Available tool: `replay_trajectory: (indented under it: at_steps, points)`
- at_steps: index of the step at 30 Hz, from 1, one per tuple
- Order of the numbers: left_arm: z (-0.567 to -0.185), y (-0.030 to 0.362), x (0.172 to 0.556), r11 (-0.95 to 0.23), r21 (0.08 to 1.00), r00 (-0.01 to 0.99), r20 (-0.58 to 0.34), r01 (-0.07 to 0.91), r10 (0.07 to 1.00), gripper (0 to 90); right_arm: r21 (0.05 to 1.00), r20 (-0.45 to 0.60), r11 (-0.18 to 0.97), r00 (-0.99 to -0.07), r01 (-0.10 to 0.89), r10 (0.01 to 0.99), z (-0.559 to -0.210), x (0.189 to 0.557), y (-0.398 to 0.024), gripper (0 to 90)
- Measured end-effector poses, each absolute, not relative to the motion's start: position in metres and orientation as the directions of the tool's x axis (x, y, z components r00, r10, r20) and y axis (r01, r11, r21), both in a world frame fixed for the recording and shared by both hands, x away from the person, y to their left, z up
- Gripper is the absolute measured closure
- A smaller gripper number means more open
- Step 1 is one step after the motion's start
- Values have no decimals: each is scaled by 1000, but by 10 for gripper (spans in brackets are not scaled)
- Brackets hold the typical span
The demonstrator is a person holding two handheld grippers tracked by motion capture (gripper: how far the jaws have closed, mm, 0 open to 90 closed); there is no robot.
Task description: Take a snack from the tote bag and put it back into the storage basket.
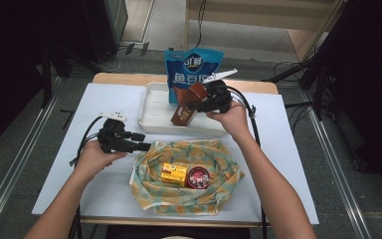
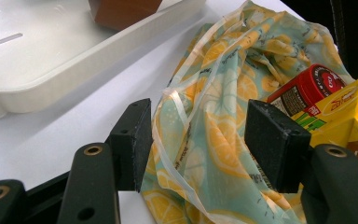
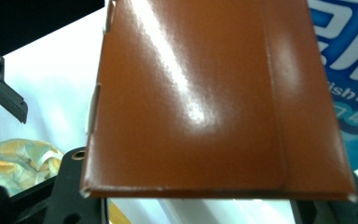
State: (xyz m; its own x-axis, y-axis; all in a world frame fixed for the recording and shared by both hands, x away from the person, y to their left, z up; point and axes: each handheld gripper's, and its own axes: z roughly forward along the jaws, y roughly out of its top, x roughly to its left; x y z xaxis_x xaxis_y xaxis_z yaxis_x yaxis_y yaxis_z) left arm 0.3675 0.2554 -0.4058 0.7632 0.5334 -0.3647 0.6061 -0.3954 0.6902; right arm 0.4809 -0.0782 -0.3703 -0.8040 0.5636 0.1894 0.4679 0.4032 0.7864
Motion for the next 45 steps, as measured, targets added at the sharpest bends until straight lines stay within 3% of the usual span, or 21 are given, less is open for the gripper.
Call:
replay_trajectory:
  at_steps: [15, 23, 37, 45]
  points:
    - [-406, 255, 368, -402, 687, 765, -365, 606, 530, 420, 776, 215, 408, -810, 481, 546, -382, 476, -101, 407]
    - [-406, 254, 368, -405, 685, 766, -362, 605, 531, 419, 745, 196, 455, -812, 488, 550, -386, 474, -107, 312]
    - [-406, 254, 367, -404, 686, 765, -361, 605, 533, 420, 734, 170, 460, -791, 500, 587, -386, 462, -130, 309]
    - [-406, 254, 368, -406, 686, 766, -360, 604, 533, 420, 722, 201, 450, -782, 525, 590, -394, 461, -139, 353]
